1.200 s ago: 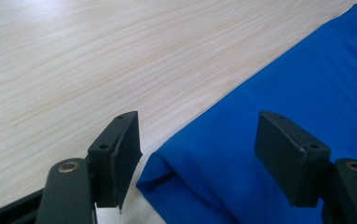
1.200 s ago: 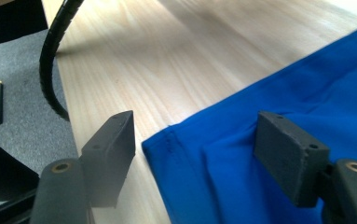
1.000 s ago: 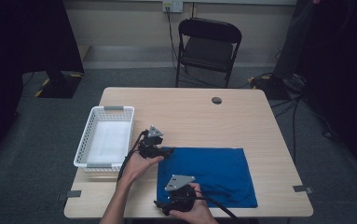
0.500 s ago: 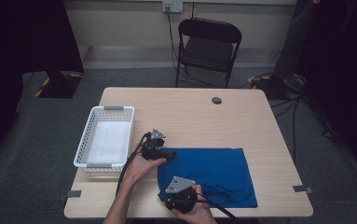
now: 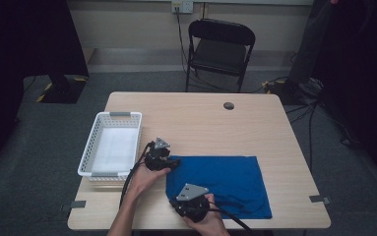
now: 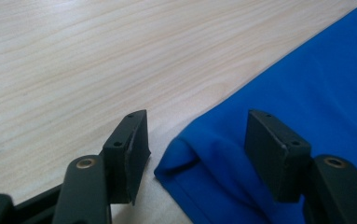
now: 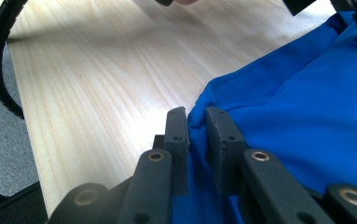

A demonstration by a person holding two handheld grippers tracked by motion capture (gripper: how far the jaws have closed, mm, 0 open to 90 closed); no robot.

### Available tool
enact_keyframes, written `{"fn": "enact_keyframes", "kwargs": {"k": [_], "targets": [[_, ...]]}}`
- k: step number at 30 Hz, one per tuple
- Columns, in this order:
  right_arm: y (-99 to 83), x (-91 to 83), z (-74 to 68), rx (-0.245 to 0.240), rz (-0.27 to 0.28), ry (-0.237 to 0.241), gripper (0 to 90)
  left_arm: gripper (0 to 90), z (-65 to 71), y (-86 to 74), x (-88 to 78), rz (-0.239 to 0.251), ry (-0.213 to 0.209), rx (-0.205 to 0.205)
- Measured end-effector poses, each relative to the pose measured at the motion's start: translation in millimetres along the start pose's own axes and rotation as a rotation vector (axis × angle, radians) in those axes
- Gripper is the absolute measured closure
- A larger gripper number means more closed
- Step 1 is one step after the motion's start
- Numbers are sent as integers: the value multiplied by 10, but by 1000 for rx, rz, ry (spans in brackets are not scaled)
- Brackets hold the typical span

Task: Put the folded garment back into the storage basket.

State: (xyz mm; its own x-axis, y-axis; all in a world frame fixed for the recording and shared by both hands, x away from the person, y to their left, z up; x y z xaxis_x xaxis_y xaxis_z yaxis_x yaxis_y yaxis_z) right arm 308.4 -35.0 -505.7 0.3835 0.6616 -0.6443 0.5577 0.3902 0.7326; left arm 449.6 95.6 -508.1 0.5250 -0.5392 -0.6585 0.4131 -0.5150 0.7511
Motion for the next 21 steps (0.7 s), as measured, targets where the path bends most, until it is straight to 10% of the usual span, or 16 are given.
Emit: {"fn": "enact_keyframes", "kwargs": {"k": [21], "targets": [[10, -3, 38, 48, -3, 20, 817, 848, 70, -44, -20, 27, -42, 37]]}}
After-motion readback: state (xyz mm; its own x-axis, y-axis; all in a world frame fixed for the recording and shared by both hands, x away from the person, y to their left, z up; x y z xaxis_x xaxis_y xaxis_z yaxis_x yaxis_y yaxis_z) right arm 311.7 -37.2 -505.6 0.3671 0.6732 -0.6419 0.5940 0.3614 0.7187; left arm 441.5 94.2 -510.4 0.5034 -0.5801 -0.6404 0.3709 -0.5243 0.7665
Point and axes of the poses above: each handheld gripper's, and its own axes: x roughly forward along the jaws, y roughly out of its top, z roughly to its right, the point moved 3 cm from there along x, roughly forward along the jaws, and after that the axes turned 14 degrees about x, right-handed, at the moved point
